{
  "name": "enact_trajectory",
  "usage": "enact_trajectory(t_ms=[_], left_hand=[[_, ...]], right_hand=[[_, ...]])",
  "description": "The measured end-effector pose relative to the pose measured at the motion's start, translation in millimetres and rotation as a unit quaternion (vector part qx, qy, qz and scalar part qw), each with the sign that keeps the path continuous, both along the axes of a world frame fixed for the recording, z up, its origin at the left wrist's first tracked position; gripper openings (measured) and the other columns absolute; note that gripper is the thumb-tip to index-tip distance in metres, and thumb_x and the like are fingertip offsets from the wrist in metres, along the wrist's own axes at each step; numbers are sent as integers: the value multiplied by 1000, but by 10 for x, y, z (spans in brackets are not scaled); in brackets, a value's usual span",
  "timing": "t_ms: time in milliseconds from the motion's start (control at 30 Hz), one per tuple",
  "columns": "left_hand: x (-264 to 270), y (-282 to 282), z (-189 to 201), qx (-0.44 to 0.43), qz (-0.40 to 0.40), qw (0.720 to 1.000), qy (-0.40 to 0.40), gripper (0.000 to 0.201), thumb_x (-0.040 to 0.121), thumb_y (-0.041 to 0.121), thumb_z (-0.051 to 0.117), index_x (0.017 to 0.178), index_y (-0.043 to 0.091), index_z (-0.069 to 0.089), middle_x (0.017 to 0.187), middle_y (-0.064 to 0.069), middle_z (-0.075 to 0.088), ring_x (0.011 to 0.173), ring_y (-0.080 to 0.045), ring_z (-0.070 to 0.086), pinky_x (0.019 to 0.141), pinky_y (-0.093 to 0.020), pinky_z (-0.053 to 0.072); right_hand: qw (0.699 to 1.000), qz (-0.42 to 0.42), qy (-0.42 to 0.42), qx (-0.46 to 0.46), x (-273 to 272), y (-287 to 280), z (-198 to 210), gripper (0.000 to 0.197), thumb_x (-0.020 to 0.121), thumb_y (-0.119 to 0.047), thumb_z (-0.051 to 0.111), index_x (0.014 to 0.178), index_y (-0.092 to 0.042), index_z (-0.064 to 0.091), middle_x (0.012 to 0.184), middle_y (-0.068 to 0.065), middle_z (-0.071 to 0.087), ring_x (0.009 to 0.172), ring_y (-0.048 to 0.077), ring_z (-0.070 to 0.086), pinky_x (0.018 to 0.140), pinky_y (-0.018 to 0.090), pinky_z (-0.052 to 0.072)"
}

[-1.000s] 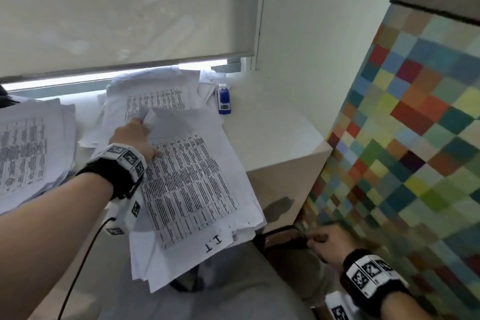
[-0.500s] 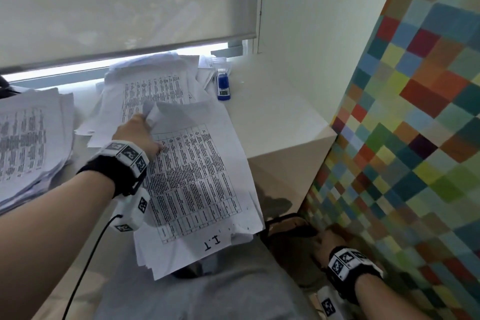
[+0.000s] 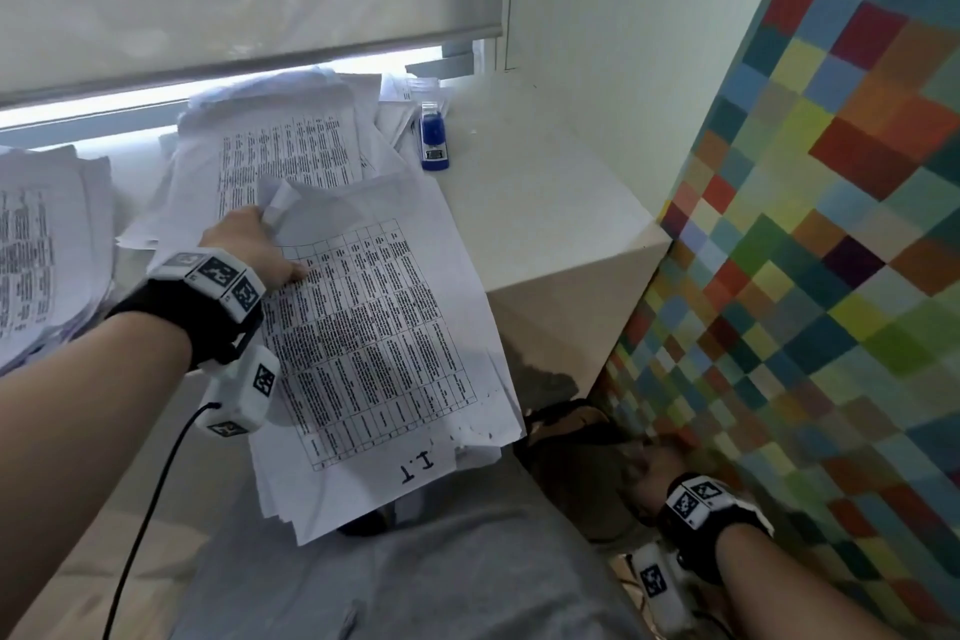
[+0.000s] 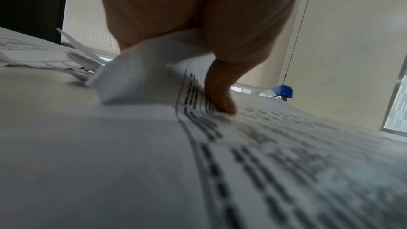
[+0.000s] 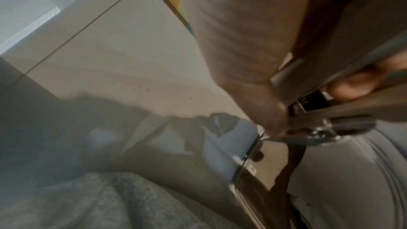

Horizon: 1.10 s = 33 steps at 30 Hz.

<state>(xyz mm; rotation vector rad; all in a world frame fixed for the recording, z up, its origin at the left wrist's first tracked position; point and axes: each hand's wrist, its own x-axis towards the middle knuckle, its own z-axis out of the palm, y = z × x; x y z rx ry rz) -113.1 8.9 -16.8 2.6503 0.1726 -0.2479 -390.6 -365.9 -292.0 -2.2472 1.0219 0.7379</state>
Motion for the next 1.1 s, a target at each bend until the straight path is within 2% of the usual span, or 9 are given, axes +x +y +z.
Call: enact_trajectory(t_ms=[33,67,200,433,533,633,800,967,1100], left_hand=[[-8,-2,11,6,-6,1000,-2,56,71,14,84,115,3,52,92,-9,56,88,-29,56,81,-40,51],[-13,-2,16,13,-13,1000,-5,57,72,15,84,117,2,52,94,-10,56,89,-29,55,81,-39,50],[-30,-12,20,21,-23,999,-14,58,73,15,83,120,1,52,89,-6,53,87,-27,54,76,-34,46],[-25,-17,21,24,-20,999,-11,57,73,16,83,119,2,52,89,-7,54,89,-28,56,83,-40,51],[-16,-11,9,9,-11,1000,-9,55,72,15,83,116,5,52,86,-5,54,88,-28,58,79,-38,52],[-26,-17,-18,4,-10,1000,-8,54,72,15,82,115,6,52,87,-5,55,81,-24,58,73,-35,51],[-9,16,17,8,-15,1000,5,59,69,18,85,117,8,53,99,-8,61,96,-29,62,90,-45,55],[-32,44,75,-44,-4,999,12,55,68,14,85,113,9,54,93,-5,61,89,-25,63,84,-40,56],[-58,184,127,-96,-5,995,0,51,63,19,90,104,10,61,89,-2,65,87,-23,63,87,-36,55]], right_hand=[[1000,4,-1,1,10,156,339,13,86,-33,57,77,-27,50,78,-5,42,70,11,43,75,25,34],[1000,4,-3,-5,9,185,412,29,87,-27,60,69,-32,38,71,-9,34,66,10,38,73,23,32],[998,-48,-41,15,25,227,542,16,91,-34,54,86,-18,56,72,1,55,63,22,56,54,29,45],[996,-57,-42,53,38,269,602,11,83,-23,64,85,-22,53,84,2,58,80,24,60,68,30,51],[997,-49,-39,50,95,340,826,25,84,-31,59,72,-9,57,70,11,58,64,29,56,55,30,44],[993,-7,-110,52,244,414,1385,35,90,-27,57,100,5,67,100,24,68,90,37,64,70,33,54],[950,71,-298,58,592,479,2794,41,87,-14,65,127,-21,55,109,-5,54,94,6,52,65,4,36],[933,116,-339,-47,1317,521,3205,55,80,-13,66,133,-15,52,120,5,60,104,19,59,88,23,43],[947,131,-273,-107,1996,504,2973,31,75,-20,67,104,-11,65,102,11,68,94,28,63,76,25,44]])
